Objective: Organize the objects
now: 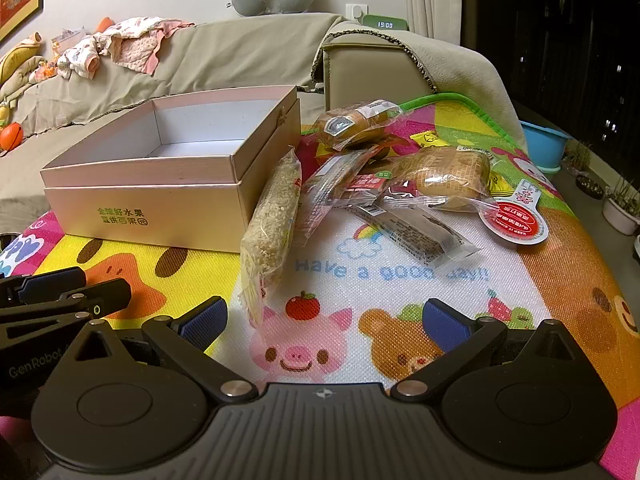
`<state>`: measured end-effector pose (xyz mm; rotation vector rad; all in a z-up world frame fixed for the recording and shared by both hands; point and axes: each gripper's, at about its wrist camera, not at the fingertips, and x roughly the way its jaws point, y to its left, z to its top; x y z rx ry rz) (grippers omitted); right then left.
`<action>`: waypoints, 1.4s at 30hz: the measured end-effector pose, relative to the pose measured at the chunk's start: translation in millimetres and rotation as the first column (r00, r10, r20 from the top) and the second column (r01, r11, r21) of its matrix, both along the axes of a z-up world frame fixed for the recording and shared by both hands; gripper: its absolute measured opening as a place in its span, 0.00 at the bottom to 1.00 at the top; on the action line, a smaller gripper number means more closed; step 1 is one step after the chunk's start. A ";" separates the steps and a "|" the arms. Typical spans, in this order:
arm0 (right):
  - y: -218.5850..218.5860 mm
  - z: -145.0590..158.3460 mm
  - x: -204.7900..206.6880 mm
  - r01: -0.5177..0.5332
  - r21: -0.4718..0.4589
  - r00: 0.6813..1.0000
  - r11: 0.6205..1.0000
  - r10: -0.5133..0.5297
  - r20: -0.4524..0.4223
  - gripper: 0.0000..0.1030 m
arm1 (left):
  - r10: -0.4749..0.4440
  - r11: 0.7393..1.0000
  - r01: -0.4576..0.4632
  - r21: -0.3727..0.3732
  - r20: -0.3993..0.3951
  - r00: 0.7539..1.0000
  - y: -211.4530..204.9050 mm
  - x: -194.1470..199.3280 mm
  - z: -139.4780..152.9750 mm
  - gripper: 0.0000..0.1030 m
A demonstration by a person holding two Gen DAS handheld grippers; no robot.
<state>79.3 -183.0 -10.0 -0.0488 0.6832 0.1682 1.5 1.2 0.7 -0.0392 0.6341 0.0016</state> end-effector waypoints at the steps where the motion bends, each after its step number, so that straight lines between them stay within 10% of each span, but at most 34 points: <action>1: -0.3 0.0 0.1 0.000 0.001 1.000 1.000 0.000 0.000 1.00 | 0.000 1.000 0.000 -0.006 0.001 1.000 1.1 -0.2 0.1 0.46; 42: -0.3 -0.6 -0.5 0.001 0.000 1.000 1.000 -0.001 0.000 1.00 | -0.001 0.999 0.001 -0.034 0.003 1.000 4.8 0.5 -0.3 0.45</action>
